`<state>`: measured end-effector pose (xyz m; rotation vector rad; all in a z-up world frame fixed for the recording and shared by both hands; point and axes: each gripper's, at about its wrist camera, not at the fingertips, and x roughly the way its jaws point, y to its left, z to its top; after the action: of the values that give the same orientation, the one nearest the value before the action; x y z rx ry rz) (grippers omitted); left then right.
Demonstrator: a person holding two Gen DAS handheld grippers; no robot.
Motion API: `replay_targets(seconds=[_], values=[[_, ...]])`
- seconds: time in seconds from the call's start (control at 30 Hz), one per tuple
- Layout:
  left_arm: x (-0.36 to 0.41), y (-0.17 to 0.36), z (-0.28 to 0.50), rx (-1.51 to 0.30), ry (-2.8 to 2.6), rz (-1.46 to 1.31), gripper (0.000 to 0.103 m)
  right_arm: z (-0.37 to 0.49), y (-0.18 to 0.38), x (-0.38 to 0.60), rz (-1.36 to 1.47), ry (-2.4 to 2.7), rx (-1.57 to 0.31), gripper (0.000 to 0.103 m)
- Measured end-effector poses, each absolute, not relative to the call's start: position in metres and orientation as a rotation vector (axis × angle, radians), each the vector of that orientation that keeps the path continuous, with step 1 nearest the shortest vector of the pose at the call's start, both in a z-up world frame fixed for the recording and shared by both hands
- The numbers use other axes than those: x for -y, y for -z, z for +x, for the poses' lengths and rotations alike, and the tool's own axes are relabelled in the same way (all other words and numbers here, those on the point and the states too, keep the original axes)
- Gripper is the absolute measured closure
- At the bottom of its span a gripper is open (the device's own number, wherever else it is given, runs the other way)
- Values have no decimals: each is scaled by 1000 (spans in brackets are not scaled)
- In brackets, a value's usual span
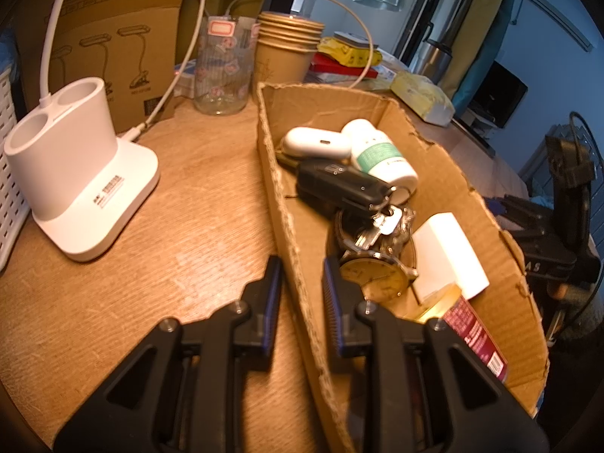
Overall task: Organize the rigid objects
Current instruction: 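Close the right gripper on the black flashlight, then lift the black flashlight over the box wall and lower it inside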
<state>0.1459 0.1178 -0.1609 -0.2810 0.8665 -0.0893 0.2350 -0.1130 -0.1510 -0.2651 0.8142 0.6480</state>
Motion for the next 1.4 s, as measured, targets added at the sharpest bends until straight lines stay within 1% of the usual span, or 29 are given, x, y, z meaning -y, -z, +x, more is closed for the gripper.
replay_targets(seconds=[0.1, 0.17, 0.23, 0.27, 0.3, 0.33, 0.37, 0.67, 0.93, 1.17, 1.4], values=[[-118, 161, 146, -867, 89, -281, 79, 241, 148, 102, -291, -671, -795, 36], [-118, 161, 146, -867, 89, -281, 79, 247, 149, 94, -294, -680, -791, 42], [-118, 161, 146, -867, 89, -281, 79, 257, 153, 85, -297, -684, -805, 58], [-117, 161, 146, -866, 89, -281, 79, 262, 156, 81, -299, -681, -821, 61], [-118, 161, 146, -866, 89, -281, 79, 262, 156, 79, -301, -680, -813, 67], [-118, 161, 146, -867, 89, -281, 79, 264, 156, 76, -302, -681, -818, 77], [-118, 161, 146, -867, 89, -281, 80, 264, 156, 74, -308, -678, -823, 80], [-117, 161, 146, -867, 89, -281, 79, 260, 148, 87, -290, -567, -826, 81], [-118, 161, 146, -867, 89, -281, 80, 231, 98, 96, -251, -567, -713, 81], [-117, 161, 146, -866, 88, -280, 80, 204, 50, 65, -269, -654, -607, 81], [-118, 161, 146, -866, 89, -280, 80, 189, 37, 24, -296, -739, -575, 81]])
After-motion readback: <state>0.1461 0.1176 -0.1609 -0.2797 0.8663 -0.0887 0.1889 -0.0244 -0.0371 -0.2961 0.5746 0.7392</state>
